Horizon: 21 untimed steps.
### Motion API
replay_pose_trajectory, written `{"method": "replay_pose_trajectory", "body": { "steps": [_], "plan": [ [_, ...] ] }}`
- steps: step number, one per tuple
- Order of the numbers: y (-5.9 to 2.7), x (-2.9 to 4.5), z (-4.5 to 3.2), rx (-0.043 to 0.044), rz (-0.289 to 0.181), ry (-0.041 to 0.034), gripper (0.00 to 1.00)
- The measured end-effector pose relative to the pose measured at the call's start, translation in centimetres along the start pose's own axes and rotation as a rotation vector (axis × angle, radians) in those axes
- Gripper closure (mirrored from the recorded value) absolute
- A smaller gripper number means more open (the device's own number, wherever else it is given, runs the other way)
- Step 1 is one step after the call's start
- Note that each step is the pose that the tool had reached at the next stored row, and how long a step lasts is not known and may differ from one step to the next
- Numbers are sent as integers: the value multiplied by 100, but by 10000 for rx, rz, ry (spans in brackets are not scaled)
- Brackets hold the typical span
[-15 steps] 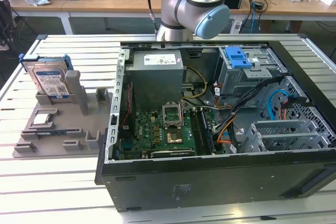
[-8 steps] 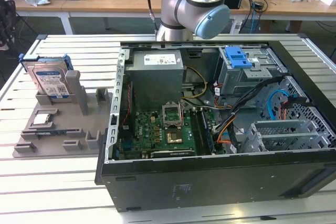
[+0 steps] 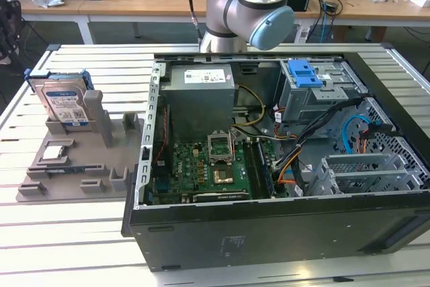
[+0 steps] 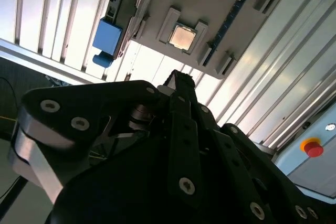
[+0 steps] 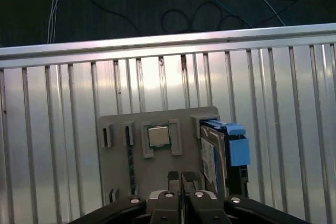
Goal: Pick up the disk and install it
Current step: 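Pick up the disk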
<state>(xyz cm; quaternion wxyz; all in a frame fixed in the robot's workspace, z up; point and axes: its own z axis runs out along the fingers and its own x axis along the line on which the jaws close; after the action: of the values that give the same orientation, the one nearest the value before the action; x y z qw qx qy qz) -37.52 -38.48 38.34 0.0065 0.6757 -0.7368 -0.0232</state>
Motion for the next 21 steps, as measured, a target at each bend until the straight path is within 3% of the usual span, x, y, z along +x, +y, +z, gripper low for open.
{"method": "replay_pose_trajectory", "body": {
  "steps": [3, 7, 8, 9, 14, 17, 21],
  "plan": [
    [0, 0, 0, 0, 1, 0, 76],
    [0, 0, 0, 0, 1, 0, 53],
    [0, 0, 0, 0, 2, 0, 53],
    [0, 0, 0, 0, 2, 0, 46],
    [1, -13, 5, 0, 2, -1, 46],
    [7, -86, 15, -1, 1, -1, 46],
    [10, -125, 30, 1, 2, -2, 46]
  ]
}}
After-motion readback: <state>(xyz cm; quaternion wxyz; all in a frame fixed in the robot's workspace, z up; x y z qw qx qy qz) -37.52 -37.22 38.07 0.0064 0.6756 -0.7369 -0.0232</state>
